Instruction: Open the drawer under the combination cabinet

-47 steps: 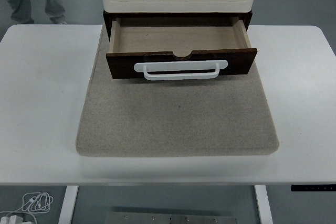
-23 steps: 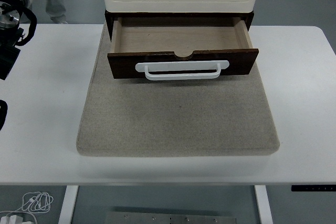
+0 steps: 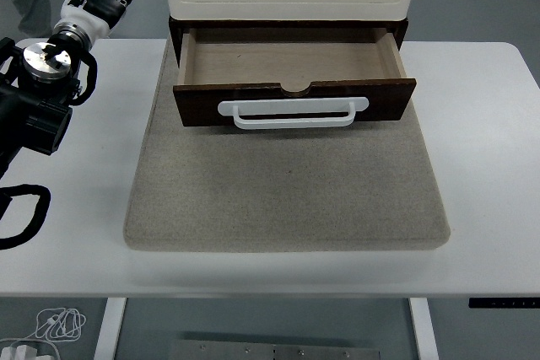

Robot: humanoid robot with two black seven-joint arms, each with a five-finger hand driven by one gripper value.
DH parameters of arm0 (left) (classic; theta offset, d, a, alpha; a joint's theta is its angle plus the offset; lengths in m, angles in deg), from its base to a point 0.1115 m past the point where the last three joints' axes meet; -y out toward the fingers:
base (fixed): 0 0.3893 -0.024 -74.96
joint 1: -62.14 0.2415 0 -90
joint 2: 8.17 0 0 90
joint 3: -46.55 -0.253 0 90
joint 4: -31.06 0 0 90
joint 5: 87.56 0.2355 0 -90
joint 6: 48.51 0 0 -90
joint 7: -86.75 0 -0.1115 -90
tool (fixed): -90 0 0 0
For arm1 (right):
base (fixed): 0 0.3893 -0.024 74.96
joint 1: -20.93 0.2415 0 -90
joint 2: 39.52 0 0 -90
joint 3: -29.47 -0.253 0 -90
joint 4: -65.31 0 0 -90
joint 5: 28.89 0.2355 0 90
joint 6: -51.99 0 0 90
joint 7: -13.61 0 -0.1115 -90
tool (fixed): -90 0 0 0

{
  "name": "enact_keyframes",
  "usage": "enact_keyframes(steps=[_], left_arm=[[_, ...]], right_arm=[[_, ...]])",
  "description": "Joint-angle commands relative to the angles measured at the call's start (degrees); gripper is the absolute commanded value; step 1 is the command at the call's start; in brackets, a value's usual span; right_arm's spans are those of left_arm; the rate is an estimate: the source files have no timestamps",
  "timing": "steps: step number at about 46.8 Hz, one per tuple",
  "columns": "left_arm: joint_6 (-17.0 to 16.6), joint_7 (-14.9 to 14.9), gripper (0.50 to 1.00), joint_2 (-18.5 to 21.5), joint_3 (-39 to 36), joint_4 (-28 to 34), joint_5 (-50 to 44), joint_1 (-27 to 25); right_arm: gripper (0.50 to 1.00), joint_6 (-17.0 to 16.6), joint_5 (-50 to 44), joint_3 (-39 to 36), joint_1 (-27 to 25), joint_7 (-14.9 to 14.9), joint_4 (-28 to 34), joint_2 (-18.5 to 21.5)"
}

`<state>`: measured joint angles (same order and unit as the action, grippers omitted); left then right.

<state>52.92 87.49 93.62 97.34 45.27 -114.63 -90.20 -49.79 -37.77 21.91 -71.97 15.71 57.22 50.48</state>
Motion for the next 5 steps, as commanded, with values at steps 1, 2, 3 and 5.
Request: enact_keyframes(steps=[1,2,3,5], left_arm=[[0.08,0.32,1.0,0.08,0.19,-0.05,-0.17,0.12],[0.08,0.32,1.0,0.08,0.19,-0.05,-0.35,0.2],[0.08,0.32,1.0,0.08,0.45,-0.05,-0.7,0.29],[0.17,0.4,1.0,0.08,0.89,-0.05,-1.31,0.91]], right_arm=[[0.926,0.0,0.0,0.0,0.0,-0.08,0.0,0.0],[0.926,0.0,0.0,0.0,0.0,-0.08,0.0,0.0],[0.926,0.0,0.0,0.0,0.0,-0.08,0.0,0.0],[0.926,0.0,-0.09,0.0,0.0,-0.08,0.0,0.0]])
